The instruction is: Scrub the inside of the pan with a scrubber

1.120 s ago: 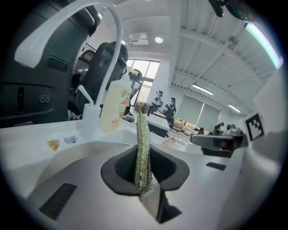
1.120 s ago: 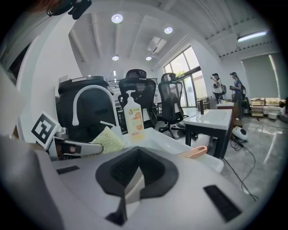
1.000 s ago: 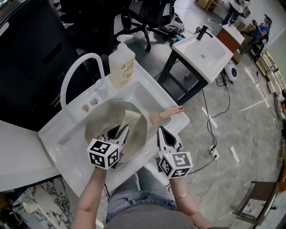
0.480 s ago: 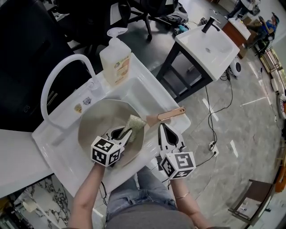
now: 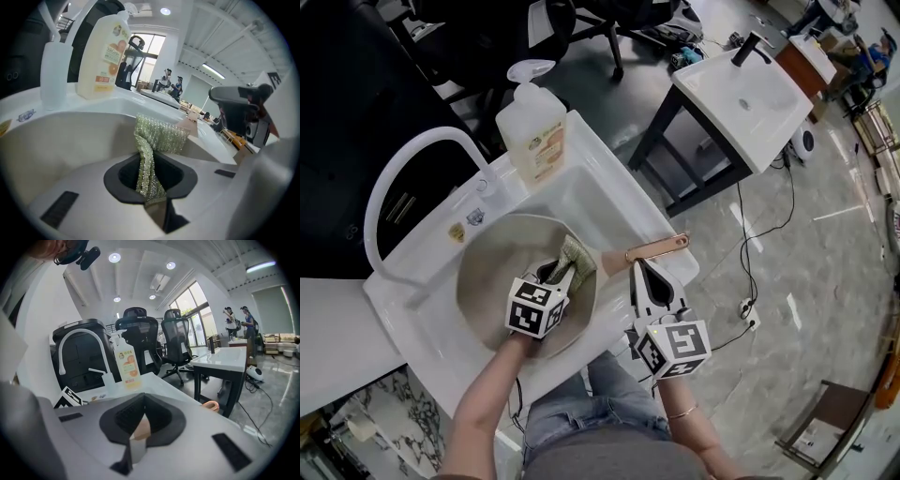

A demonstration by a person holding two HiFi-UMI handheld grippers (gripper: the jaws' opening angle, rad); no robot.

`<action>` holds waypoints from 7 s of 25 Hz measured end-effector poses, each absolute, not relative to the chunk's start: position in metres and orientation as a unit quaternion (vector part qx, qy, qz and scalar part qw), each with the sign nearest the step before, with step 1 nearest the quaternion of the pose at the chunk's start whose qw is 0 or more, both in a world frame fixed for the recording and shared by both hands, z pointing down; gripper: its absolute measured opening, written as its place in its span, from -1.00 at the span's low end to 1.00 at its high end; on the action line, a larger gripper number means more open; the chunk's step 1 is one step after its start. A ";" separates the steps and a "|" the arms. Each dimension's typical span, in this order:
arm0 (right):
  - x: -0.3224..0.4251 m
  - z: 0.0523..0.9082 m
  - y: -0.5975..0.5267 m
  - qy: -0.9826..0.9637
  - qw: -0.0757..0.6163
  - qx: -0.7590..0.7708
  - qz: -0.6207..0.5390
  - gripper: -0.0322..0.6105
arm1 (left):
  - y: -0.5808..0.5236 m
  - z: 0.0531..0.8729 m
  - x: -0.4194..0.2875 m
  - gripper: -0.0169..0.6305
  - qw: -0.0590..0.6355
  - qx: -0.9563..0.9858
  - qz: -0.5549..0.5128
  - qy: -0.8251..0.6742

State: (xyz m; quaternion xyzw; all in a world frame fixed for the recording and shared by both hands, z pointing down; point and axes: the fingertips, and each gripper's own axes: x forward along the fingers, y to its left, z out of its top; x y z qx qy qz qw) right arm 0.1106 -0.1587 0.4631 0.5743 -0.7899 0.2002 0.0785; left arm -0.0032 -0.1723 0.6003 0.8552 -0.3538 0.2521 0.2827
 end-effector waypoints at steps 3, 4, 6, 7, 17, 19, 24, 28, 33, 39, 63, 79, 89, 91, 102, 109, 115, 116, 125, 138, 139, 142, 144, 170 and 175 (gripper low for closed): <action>0.113 0.466 -0.164 -0.791 0.080 0.571 0.203 -0.87 | -0.184 0.608 -0.011 -0.76 0.260 0.843 0.281 -0.378; 0.114 0.467 -0.165 -0.792 0.080 0.570 0.204 -0.87 | -0.188 0.610 -0.015 -0.76 0.256 0.838 0.289 -0.386; 0.114 0.468 -0.168 -0.794 0.080 0.567 0.206 -0.87 | -0.197 0.614 -0.022 -0.75 0.252 0.830 0.299 -0.398; 0.114 0.468 -0.170 -0.795 0.080 0.565 0.206 -0.87 | -0.201 0.616 -0.026 -0.76 0.249 0.826 0.304 -0.405; 0.112 0.469 -0.180 -0.801 0.082 0.554 0.211 -0.87 | -0.236 0.617 -0.075 -0.75 0.229 0.766 0.333 -0.500; 0.109 0.468 -0.181 -0.804 0.081 0.550 0.210 -0.87 | -0.241 0.616 -0.091 -0.75 0.230 0.748 0.334 -0.526; 0.103 0.463 -0.182 -0.812 0.078 0.541 0.205 -0.87 | -0.245 0.615 -0.136 -0.75 0.252 0.695 0.329 -0.587; 0.099 0.459 -0.181 -0.816 0.075 0.536 0.202 -0.87 | -0.240 0.613 -0.155 -0.75 0.265 0.666 0.335 -0.611; 0.094 0.449 -0.179 -0.824 0.071 0.526 0.196 -0.87 | -0.232 0.606 -0.172 -0.75 0.277 0.630 0.339 -0.642; 0.092 0.439 -0.174 -0.831 0.065 0.519 0.189 -0.87 | -0.215 0.596 -0.200 -0.75 0.290 0.577 0.341 -0.683; 0.067 0.424 -0.154 -0.828 0.067 0.528 0.176 -0.87 | -0.187 0.516 -0.176 -0.75 0.001 0.742 0.485 -0.463; 0.082 0.432 -0.125 -0.795 0.075 0.573 0.184 -0.87 | -0.175 0.577 -0.163 -0.76 -0.364 0.599 0.707 -0.095; 0.068 0.425 -0.117 -0.801 0.074 0.566 0.181 -0.87 | -0.119 0.596 -0.195 -0.76 -0.242 0.583 0.775 0.044; 0.067 0.425 -0.116 -0.801 0.073 0.566 0.180 -0.87 | -0.109 0.596 -0.198 -0.77 -0.228 0.572 0.785 0.073; 0.068 0.418 -0.107 -0.801 0.067 0.567 0.177 -0.87 | -0.046 0.594 -0.204 -0.76 -0.066 0.559 0.811 0.157; 0.069 0.413 -0.104 -0.803 0.064 0.566 0.174 -0.87 | -0.013 0.587 -0.175 -0.76 0.081 0.591 0.780 0.192; 0.079 0.414 -0.100 -0.797 0.065 0.574 0.175 -0.87 | 0.006 0.578 -0.146 -0.76 0.204 0.629 0.716 0.222; 0.080 0.414 -0.100 -0.796 0.065 0.576 0.176 -0.87 | 0.008 0.576 -0.141 -0.76 0.221 0.637 0.704 0.226; 0.088 0.414 -0.103 -0.795 0.070 0.576 0.177 -0.87 | 0.022 0.565 -0.087 -0.76 0.300 0.702 0.601 0.237; 0.094 0.419 -0.114 -0.800 0.077 0.567 0.181 -0.87 | -0.013 0.548 -0.004 -0.76 0.421 0.795 0.404 0.166; 0.095 0.420 -0.115 -0.800 0.077 0.567 0.182 -0.87 | -0.018 0.547 0.001 -0.76 0.424 0.802 0.390 0.156; 0.096 0.421 -0.117 -0.801 0.078 0.565 0.183 -0.87 | -0.034 0.544 0.015 -0.76 0.443 0.821 0.340 0.117; 0.096 0.421 -0.118 -0.802 0.079 0.563 0.183 -0.87 | -0.045 0.542 0.023 -0.76 0.461 0.830 0.302 0.088; 0.098 0.430 -0.140 -0.807 0.080 0.555 0.186 -0.87 | -0.122 0.524 -0.031 -0.76 0.473 0.858 0.060 -0.191; 0.100 0.429 -0.144 -0.806 0.080 0.556 0.187 -0.87 | -0.114 0.561 -0.015 -0.76 0.513 0.829 0.138 -0.171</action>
